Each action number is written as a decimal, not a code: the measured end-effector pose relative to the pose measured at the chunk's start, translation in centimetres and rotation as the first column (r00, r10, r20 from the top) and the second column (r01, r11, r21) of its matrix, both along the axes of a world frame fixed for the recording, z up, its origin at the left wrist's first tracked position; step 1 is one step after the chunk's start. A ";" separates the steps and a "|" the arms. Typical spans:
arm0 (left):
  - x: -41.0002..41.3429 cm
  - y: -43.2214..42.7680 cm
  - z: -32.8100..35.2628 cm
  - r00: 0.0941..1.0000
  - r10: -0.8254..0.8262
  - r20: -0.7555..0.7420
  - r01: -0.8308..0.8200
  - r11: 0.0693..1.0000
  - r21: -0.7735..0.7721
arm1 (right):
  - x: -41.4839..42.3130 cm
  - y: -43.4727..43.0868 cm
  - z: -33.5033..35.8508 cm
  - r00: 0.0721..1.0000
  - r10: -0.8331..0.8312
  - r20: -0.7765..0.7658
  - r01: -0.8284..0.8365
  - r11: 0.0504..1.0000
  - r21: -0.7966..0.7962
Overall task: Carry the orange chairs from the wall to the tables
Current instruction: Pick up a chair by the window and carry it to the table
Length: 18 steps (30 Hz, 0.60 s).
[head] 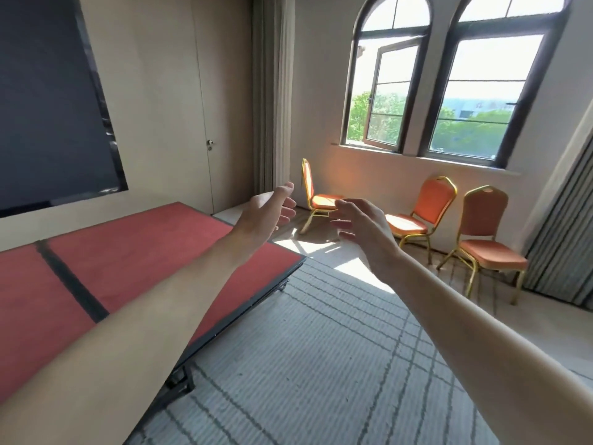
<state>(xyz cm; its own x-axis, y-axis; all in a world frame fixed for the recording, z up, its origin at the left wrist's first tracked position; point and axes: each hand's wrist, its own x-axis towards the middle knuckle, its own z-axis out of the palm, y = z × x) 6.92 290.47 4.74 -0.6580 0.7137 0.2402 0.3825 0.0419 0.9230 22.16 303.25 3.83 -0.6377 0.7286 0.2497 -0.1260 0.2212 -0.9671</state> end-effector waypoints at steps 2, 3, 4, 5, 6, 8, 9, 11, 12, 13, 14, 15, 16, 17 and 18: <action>-4.5 3.2 -0.8 1.000 0.006 -0.007 -0.006 0.998 -0.058 | -3.9 3.6 0.0 0.999 0.007 0.034 -0.007 1.000 0.015; -7.2 5.2 -1.2 1.000 0.004 -0.001 -0.004 0.998 -0.069 | -6.3 6.1 0.1 0.999 0.000 0.044 -0.002 0.999 0.040; -9.5 7.0 -1.6 1.000 0.006 0.009 -0.005 0.998 -0.064 | -8.2 8.0 0.3 0.999 -0.006 0.053 0.003 0.998 0.055; -11.6 8.7 -2.0 1.000 0.011 0.020 -0.010 0.999 -0.051 | -9.9 9.9 0.5 0.998 -0.015 0.063 0.010 0.997 0.074; -14.4 11.1 -2.3 1.000 0.005 0.031 -0.003 0.999 -0.041 | -12.2 12.3 0.6 0.998 -0.022 0.067 0.016 0.996 0.084; -18.4 15.2 -2.6 0.999 -0.016 0.043 0.018 0.999 -0.050 | -15.4 16.2 0.6 0.994 -0.038 0.104 0.028 0.995 0.099; -20.8 18.1 -2.4 0.998 -0.044 0.051 0.047 0.997 -0.060 | -17.6 19.0 0.6 0.991 -0.052 0.126 0.037 0.993 0.114; -24.0 22.4 -2.2 0.996 -0.081 0.033 0.083 0.993 -0.088 | -20.3 23.0 0.5 0.986 -0.072 0.150 0.053 0.990 0.128; -25.6 24.7 -2.2 0.996 -0.089 0.030 0.091 0.993 -0.079 | -21.5 25.0 0.4 0.985 -0.080 0.154 0.060 0.990 0.125; -26.9 26.7 -2.1 0.995 -0.093 0.032 0.095 0.993 -0.073 | -22.4 26.7 0.3 0.983 -0.089 0.159 0.072 0.991 0.112; -28.2 29.1 -2.4 0.995 -0.098 0.034 0.100 0.991 -0.086 | -23.5 28.6 -0.1 0.982 -0.093 0.167 0.078 0.993 0.090; -29.4 31.3 -2.7 0.994 -0.106 0.031 0.109 0.989 -0.100 | -24.4 30.4 -0.6 0.978 -0.108 0.177 0.095 0.992 0.080; -30.9 34.3 -3.1 0.992 -0.125 0.034 0.128 0.985 -0.115 | -25.6 33.0 -1.0 0.976 -0.125 0.178 0.114 0.991 0.073; -32.2 36.9 -3.7 0.991 -0.133 0.032 0.137 0.981 -0.135 | -26.5 35.3 -1.5 0.972 -0.149 0.181 0.137 0.988 0.074; -33.4 39.8 -4.2 0.989 -0.145 0.037 0.149 0.976 -0.159 | -27.5 38.1 -2.1 0.969 -0.168 0.179 0.158 0.985 0.066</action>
